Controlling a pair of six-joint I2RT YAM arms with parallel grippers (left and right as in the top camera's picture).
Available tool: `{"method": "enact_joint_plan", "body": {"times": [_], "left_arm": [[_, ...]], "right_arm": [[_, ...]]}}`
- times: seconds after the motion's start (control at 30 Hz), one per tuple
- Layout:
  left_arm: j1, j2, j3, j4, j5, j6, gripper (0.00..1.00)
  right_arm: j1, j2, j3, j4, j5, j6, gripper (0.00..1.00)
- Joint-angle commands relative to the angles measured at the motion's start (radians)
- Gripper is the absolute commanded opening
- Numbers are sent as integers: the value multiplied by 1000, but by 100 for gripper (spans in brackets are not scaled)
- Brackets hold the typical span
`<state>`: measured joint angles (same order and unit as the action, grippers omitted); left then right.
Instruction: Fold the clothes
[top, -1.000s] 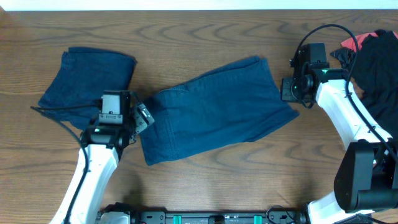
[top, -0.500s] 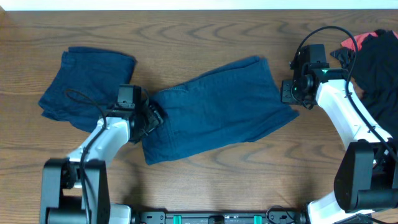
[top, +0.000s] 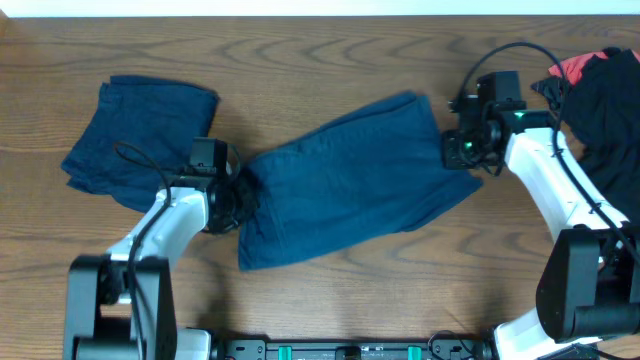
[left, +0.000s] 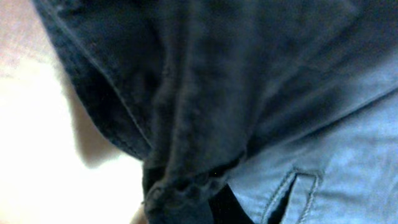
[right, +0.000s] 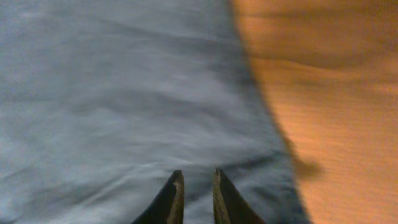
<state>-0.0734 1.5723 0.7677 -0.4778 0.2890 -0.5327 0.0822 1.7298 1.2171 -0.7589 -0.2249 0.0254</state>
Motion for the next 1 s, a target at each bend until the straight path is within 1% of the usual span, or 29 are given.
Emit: {"method": "enact_joint_plan", "body": {"times": [0.0,0.07,0.23,0.33,0.43,0.57,0.63,0.8,0.87,0.97], "left_arm": [[-3,-84,40,-93,6,79,6],[-3,-132,87,-182,6,104,6],[-3,-204,175,-278,15,107,6],[-3,-222,217,-285,90,130,6],[-3,-223,270,-285,130,129,6],[-3,-223,342,-288,130,129,6],[2,-222,387,-284,130,128,6],[7,-222,499,-285,131,127,6],[5,-222,514,-289,131,124,6],[5,-221,514,-294,131,124,6]], "right_arm": [[58,-4,2,3,-207,-75,1],[102,-1,0,6,-265,-76,1],[251,25,-2,35,-278,-74,1],[335,56,-2,72,-277,-35,1],[417,111,-2,118,-277,23,1],[500,196,-2,189,-281,144,1],[538,237,-2,215,-281,180,1],[623,293,-2,296,-276,206,1],[647,296,-2,328,-254,210,1],[667,296,-2,368,-189,261,1]]}}
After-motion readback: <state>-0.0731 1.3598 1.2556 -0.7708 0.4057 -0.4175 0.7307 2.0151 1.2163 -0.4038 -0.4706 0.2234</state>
